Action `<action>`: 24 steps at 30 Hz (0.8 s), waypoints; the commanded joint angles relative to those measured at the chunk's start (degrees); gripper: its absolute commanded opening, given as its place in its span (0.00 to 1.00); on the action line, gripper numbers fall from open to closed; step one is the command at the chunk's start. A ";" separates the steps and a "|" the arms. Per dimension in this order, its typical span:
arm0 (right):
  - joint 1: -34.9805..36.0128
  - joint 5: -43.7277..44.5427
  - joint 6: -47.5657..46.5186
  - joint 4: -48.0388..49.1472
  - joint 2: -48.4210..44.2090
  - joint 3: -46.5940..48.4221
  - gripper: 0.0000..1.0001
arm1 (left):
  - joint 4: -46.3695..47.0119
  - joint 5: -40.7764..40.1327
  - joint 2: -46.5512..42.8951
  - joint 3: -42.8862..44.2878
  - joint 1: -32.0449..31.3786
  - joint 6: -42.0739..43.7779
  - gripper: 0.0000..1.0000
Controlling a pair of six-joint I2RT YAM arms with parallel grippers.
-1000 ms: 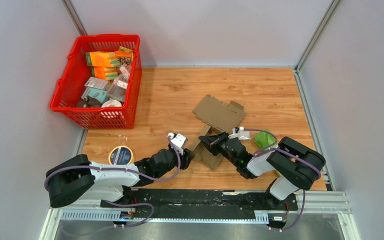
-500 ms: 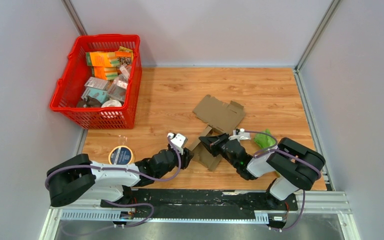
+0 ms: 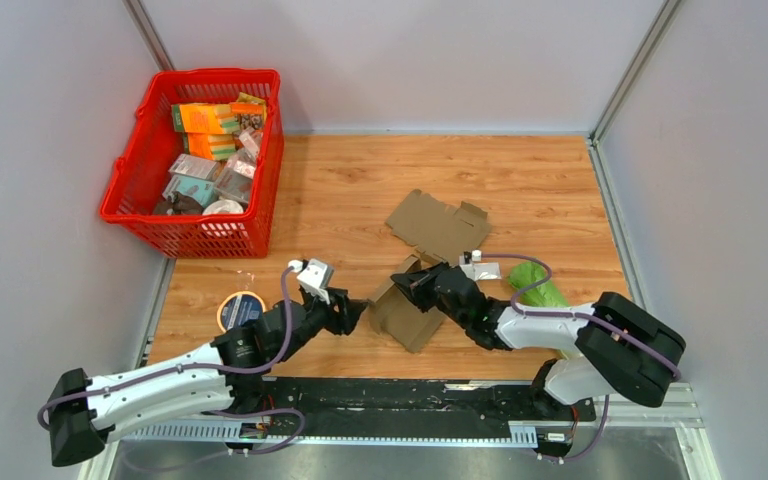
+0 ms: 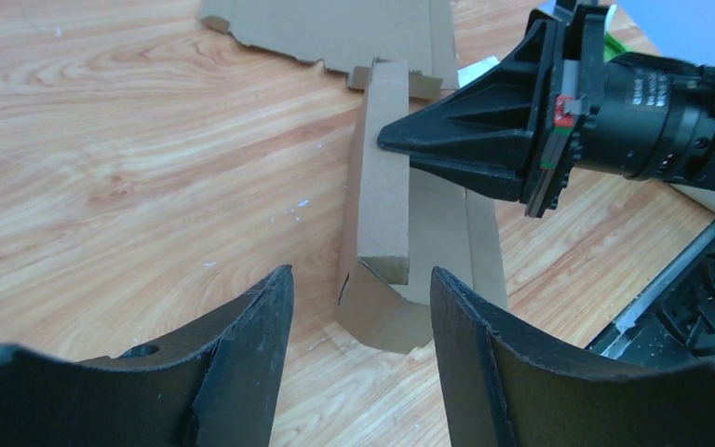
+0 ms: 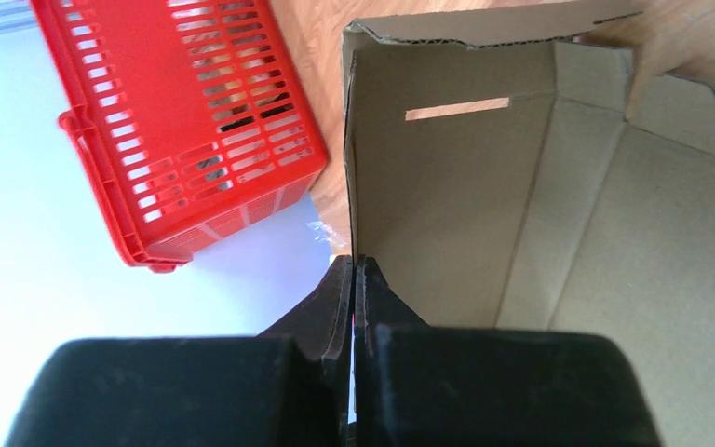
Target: Fold the paper box
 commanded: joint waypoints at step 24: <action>0.73 0.06 6.55 -37.73 -1.17 12.61 0.11 | -6.75 10.90 29.70 23.36 0.07 20.96 0.56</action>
